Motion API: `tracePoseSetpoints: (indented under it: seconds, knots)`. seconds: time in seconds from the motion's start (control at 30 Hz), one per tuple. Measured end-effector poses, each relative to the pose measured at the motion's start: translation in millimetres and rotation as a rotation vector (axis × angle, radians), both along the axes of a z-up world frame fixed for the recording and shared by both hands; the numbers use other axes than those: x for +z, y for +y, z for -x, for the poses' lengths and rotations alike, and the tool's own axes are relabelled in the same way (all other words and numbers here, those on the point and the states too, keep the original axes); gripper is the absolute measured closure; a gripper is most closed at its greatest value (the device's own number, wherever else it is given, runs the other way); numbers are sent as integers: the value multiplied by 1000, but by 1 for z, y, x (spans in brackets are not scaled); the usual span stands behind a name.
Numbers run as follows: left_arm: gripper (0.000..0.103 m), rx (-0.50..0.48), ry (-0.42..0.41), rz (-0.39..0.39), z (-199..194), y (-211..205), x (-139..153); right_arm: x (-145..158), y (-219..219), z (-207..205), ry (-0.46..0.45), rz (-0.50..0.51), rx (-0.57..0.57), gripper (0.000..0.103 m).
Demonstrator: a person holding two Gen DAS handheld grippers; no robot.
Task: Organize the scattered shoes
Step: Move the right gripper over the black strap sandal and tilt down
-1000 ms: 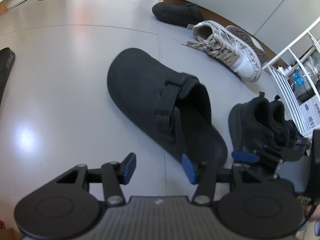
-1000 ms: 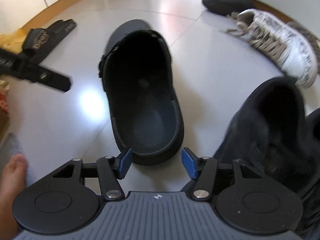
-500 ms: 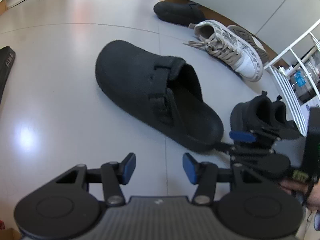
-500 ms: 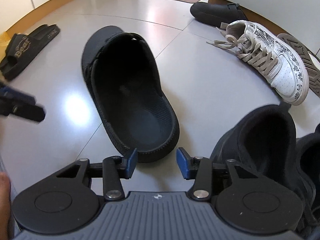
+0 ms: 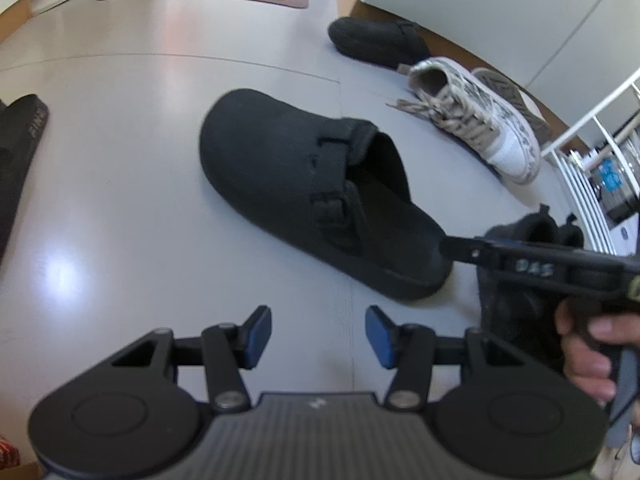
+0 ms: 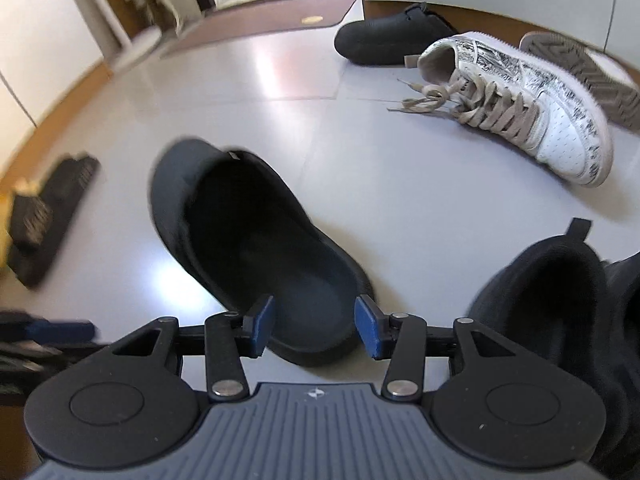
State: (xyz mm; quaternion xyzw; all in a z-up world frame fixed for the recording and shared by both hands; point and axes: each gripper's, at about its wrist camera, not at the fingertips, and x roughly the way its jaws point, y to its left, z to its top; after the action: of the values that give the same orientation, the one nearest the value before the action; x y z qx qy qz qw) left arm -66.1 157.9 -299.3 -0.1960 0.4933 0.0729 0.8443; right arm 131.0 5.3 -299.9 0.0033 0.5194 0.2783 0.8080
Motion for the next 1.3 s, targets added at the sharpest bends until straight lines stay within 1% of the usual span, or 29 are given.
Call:
tracePoseSetpoints:
  seconds: [0.1,0.13,0.23,0.3,0.33,0.47,0.57,0.63,0.73,0.8,0.83,1.03,1.17,1.3]
  knots:
    - [48,20,-1,-14,2,8,1,2,4,-4,47,-75,1,53]
    - [47,26,-2,-17,2,10,1,0,5,-4,77,-109,2,53]
    - [47,49,1,-21,3,17,1,-9,8,-1,133,-151,11,53]
    - [47,55,5,-16,4,20,-1,-14,8,1,154,-160,15,53]
    - [47,55,6,-15,5,21,-1,-21,8,4,176,-161,27,53]
    - [47,47,9,-14,5,20,-3,-37,9,5,217,-139,35,53]
    - [47,53,9,-14,4,21,-4,-44,5,-1,226,-124,19,55]
    - [47,55,11,-16,5,22,-4,-43,4,-5,215,-111,10,55]
    - [47,53,13,-12,5,21,-5,-44,3,-10,210,-118,-3,53]
    - [47,49,12,-11,6,19,-6,-46,3,-16,212,-131,-13,48]
    - [47,45,12,-10,6,18,-6,-46,4,-18,210,-135,-14,47]
    - [47,46,16,-9,9,17,-8,-47,4,-31,180,-126,-12,47]
    - [47,54,13,-9,11,21,-8,-46,5,-38,169,-110,-46,47]
    - [47,72,-2,-11,15,26,-4,-39,9,-37,175,-139,-56,47]
